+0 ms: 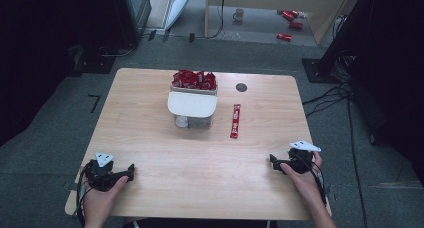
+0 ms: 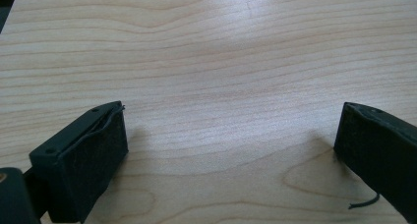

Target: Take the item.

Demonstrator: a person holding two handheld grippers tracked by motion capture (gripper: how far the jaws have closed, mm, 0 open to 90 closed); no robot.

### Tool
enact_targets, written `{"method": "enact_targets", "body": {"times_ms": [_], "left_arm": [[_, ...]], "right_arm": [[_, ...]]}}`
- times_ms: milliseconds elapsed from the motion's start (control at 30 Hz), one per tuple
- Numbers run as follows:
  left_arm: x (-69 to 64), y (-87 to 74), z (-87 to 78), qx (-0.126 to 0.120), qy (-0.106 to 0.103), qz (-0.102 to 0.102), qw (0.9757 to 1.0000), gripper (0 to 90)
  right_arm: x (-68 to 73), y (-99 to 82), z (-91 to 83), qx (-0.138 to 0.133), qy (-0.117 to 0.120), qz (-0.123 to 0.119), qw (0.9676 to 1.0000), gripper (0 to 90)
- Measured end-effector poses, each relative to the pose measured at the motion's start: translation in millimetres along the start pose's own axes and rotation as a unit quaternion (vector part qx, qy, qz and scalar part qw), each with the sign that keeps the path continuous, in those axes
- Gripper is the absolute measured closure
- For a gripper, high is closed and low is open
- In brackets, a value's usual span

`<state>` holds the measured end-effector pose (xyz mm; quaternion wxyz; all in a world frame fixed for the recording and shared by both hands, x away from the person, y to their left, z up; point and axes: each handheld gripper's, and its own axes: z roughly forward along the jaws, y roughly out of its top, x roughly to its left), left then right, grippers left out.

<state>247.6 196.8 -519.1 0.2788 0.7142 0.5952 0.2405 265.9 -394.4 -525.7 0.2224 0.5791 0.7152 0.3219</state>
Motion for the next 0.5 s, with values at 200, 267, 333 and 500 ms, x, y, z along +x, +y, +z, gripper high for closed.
{"method": "enact_targets", "body": {"times_ms": [200, 267, 333, 500], "left_arm": [[0.0, 0.0, 0.0, 0.0, 0.0, 0.0, 1.0, 0.0], [0.0, 0.0, 0.0, 0.0, 0.0, 0.0, 1.0, 0.0], [0.0, 0.0, 0.0, 0.0, 0.0, 0.0, 1.0, 0.0], [0.1, 0.0, 0.0, 0.0, 0.0, 0.0, 1.0, 0.0]], "right_arm": [[-1.9, -7.6, -7.2, 0.006, -0.02, 0.0, 0.9998, 0.0], [-4.5, -10.4, -10.2, 0.006, -0.024, 0.004, 0.9997, 0.0], [-5.5, -11.7, -11.7, 0.006, -0.025, 0.007, 0.9996, 0.0], [-5.6, -11.8, -11.7, 0.006, -0.026, 0.008, 0.9996, 0.0]]}}
